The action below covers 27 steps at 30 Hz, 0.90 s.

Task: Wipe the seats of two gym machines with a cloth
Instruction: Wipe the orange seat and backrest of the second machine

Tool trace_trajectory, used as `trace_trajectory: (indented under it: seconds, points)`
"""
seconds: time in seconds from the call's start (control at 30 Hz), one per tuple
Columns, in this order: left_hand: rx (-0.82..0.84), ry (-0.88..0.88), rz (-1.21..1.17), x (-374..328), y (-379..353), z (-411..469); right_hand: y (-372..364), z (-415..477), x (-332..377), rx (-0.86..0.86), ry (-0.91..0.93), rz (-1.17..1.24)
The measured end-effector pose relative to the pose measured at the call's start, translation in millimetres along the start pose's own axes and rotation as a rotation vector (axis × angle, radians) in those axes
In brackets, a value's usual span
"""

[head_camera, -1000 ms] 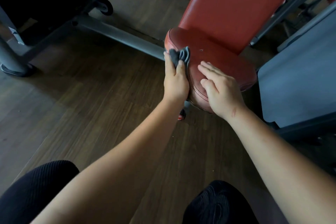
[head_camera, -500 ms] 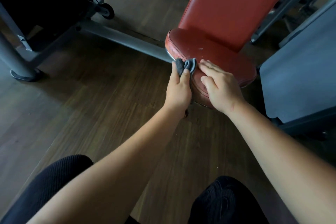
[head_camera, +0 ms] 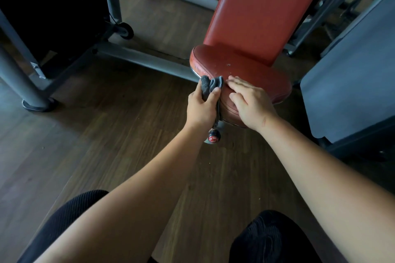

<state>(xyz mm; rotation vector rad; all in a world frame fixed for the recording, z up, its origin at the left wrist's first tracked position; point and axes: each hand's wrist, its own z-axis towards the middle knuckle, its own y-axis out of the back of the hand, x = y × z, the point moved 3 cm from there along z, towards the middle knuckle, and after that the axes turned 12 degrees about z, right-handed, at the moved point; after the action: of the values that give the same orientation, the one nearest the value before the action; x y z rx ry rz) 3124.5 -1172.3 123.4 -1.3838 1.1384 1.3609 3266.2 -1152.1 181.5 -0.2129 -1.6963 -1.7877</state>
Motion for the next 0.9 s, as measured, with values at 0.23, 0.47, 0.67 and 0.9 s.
trace_trajectory:
  seconds: [0.23,0.47,0.67,0.9]
  points:
    - [-0.041,0.082,0.071,-26,15,6,9,2,13,0.094,-0.095,-0.002]
    - [0.02,0.283,0.0,-141,16,-16,87,1,93,-0.079,-0.336,0.349]
    - [0.047,0.398,-0.032,-260,10,-41,172,-7,168,-0.22,-0.487,0.72]
    - [0.193,0.566,-0.186,-390,-11,-88,275,-16,235,-0.309,-0.622,0.905]
